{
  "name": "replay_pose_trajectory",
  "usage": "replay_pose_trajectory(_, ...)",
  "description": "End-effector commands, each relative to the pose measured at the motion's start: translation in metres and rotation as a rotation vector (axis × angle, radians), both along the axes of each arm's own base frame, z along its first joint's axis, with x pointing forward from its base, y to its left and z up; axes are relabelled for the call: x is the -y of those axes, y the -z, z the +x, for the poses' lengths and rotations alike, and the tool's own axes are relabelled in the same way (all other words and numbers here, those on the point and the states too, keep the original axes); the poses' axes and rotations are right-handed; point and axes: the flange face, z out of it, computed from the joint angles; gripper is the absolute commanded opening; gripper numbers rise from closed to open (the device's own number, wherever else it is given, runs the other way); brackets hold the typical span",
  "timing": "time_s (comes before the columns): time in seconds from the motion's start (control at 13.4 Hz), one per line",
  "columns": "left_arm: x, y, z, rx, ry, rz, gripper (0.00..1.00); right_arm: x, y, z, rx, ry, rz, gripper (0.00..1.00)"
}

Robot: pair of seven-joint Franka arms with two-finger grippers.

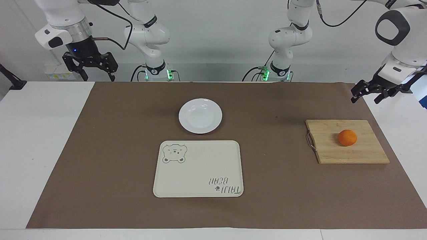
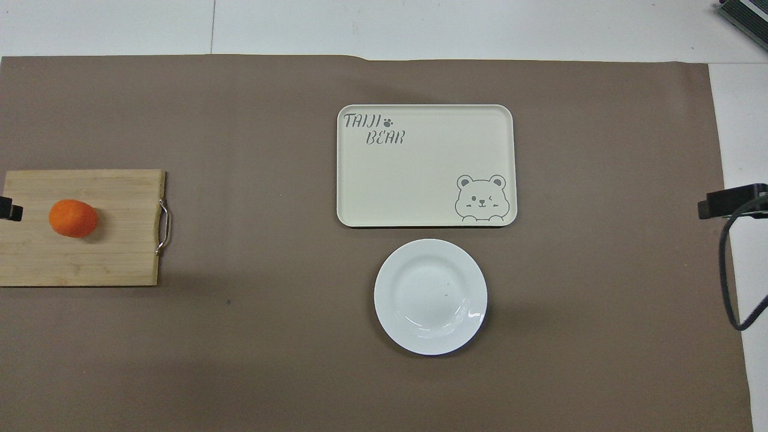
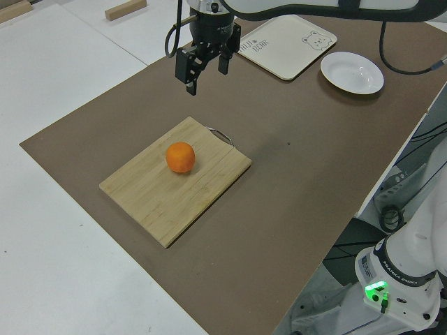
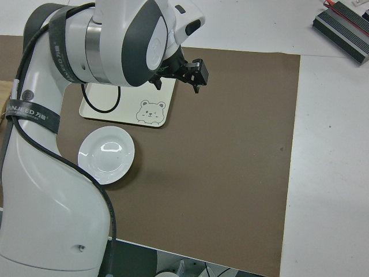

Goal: Place orange and plate with both arms

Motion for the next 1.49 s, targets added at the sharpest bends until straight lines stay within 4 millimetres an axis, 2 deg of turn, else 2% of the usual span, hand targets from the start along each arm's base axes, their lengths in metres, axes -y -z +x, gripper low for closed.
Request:
replay_pose_trajectory(0.0,-0.025,0.033,0.011,-0.005,0.038,0.008,1.00,0.003,-0.004,-0.003,-0.008,-0.019,-0.007,1.00)
replay_pose_trajectory(0.15,-0.032,0.065,0.015,-0.013,0.040,0.005,1.00,0.003,-0.004,-0.003,-0.008,-0.017,-0.007,1.00)
replay_pose_trajectory(0.37,-0.033,0.135,0.017,-0.016,0.032,0.003,1.00,0.003,-0.004,-0.003,-0.008,-0.019,-0.007,1.00)
replay_pose_trajectory(0.6,-0.031,0.183,0.016,-0.020,0.033,0.001,1.00,0.003,-0.004,-0.003,-0.008,-0.019,-0.007,1.00)
replay_pose_trajectory(0.75,-0.030,0.204,0.020,-0.019,0.036,0.000,1.00,0.003,-0.004,-0.003,-0.008,-0.017,-0.007,1.00)
replay_pose_trajectory(0.97,-0.032,0.217,0.019,-0.020,0.033,0.000,1.00,0.003,-0.004,-0.003,-0.008,-0.019,-0.007,1.00)
replay_pose_trajectory(1.12,-0.033,0.233,0.023,-0.008,0.031,0.003,0.99,0.003,-0.004,-0.003,-0.008,-0.019,-0.007,1.00)
replay_pose_trajectory(1.19,-0.032,0.236,0.024,-0.004,0.031,0.003,0.47,0.003,-0.004,-0.003,-0.008,-0.019,-0.007,1.00)
replay_pose_trajectory(1.27,-0.034,0.234,0.025,-0.005,0.029,0.003,0.07,0.003,-0.004,-0.003,-0.008,-0.017,-0.007,1.00)
replay_pose_trajectory(1.34,-0.032,0.232,0.026,-0.006,0.035,0.003,0.00,0.003,-0.004,-0.003,-0.008,-0.017,-0.007,1.00)
replay_pose_trajectory(1.42,-0.031,0.231,0.028,-0.003,0.035,0.003,0.00,0.003,-0.004,-0.003,-0.008,-0.017,-0.007,1.00)
